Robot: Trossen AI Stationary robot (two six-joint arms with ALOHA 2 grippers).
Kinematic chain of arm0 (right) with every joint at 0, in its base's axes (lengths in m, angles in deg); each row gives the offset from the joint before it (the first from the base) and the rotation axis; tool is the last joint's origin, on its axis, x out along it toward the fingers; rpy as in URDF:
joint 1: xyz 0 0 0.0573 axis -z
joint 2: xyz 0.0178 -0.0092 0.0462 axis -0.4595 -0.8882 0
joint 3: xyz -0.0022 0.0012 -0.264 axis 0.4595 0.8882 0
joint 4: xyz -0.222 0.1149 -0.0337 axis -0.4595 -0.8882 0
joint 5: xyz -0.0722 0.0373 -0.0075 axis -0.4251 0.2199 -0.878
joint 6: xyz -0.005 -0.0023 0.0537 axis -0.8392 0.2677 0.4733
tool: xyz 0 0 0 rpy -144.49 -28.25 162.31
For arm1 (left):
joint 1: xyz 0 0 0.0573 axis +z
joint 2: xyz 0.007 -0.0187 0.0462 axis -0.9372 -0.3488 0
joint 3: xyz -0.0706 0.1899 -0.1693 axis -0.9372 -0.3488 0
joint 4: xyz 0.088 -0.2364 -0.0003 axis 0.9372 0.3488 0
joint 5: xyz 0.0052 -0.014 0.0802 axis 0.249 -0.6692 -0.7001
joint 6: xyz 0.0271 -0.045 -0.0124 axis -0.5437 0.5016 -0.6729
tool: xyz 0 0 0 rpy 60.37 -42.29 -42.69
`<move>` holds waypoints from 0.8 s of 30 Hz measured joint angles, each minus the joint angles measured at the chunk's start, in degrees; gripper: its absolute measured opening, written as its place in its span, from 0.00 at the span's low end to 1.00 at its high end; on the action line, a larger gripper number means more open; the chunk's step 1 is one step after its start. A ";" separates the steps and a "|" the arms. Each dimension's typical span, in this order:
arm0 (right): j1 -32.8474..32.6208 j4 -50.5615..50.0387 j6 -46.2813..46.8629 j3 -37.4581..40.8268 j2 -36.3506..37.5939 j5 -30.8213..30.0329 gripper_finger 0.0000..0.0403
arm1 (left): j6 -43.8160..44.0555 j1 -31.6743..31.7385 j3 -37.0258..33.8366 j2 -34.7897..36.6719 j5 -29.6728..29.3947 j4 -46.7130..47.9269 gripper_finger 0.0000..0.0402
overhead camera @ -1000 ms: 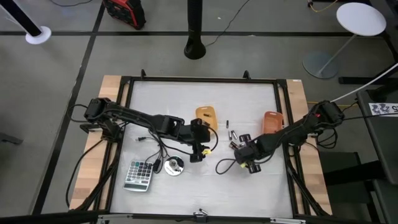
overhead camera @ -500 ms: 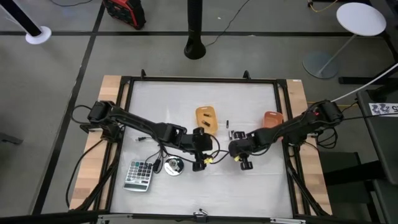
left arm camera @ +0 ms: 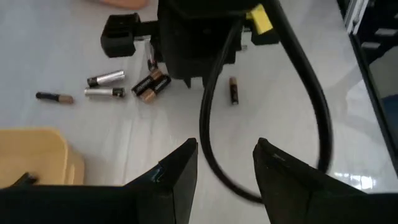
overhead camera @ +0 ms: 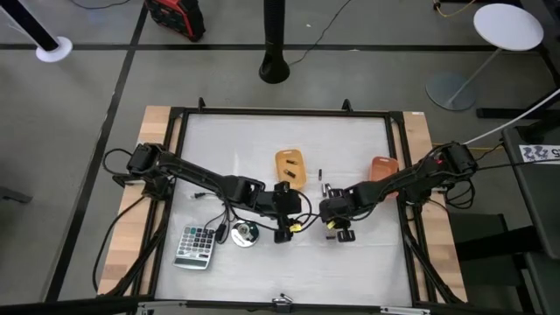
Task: Sort batteries
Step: Put the black battery into the yellow bin
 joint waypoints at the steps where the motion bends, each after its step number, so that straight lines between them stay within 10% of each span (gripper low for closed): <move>1: 0.00 -1.77 -0.02 -0.83 0.00 0.00 0.22 | 0.06 -0.13 -0.12 -0.94 0.00 -3.60 0.36; 10: -1.37 -24.71 0.03 -9.30 0.16 -0.35 0.11 | -1.00 -3.06 0.09 -13.67 4.48 -29.66 0.36; 24: -11.23 -53.03 10.97 -19.52 3.42 -15.27 0.01 | 1.18 -6.82 6.92 -22.94 -0.49 -36.05 0.36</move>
